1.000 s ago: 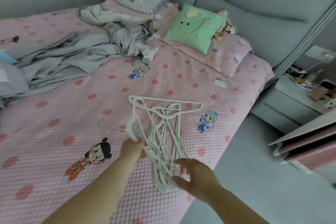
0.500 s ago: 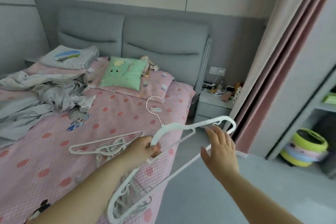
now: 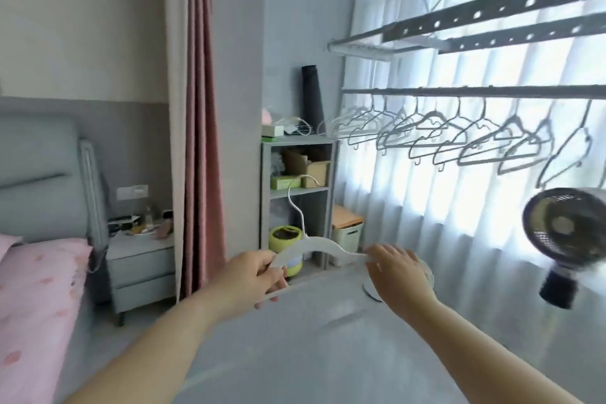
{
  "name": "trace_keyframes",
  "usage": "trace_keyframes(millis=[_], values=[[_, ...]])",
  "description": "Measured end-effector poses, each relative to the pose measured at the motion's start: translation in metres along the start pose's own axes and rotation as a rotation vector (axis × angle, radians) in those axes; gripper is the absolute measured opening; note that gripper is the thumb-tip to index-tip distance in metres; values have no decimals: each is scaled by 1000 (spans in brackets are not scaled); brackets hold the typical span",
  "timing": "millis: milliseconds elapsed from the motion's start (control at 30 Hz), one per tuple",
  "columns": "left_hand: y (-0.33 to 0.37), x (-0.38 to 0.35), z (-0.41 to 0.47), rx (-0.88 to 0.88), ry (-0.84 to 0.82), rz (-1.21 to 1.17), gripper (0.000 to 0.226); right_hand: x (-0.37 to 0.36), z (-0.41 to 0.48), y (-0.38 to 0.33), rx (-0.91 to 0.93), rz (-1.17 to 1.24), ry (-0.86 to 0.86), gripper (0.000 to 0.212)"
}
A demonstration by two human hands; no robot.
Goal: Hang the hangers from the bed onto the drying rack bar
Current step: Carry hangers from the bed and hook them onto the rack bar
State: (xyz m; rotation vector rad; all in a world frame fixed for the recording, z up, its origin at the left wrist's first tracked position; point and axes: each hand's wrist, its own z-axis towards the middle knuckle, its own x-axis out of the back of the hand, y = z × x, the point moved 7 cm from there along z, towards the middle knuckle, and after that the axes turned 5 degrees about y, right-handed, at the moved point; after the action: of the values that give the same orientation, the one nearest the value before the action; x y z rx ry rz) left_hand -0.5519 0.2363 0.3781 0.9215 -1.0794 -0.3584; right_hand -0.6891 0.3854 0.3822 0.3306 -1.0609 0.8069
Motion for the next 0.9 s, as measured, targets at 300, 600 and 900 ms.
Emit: trace_keyframes(millis=[300,600,900], values=[[143,-158,44,-303,-257,-25,19,88,-79,190,-355,-148,59,30],[230,-296,112,-419,-402,-128,23,127,-91,332,-535,-289,125,31],[341,-376,200,-558,-464,-192,20,167,-34,451,-648,-347,250,38]])
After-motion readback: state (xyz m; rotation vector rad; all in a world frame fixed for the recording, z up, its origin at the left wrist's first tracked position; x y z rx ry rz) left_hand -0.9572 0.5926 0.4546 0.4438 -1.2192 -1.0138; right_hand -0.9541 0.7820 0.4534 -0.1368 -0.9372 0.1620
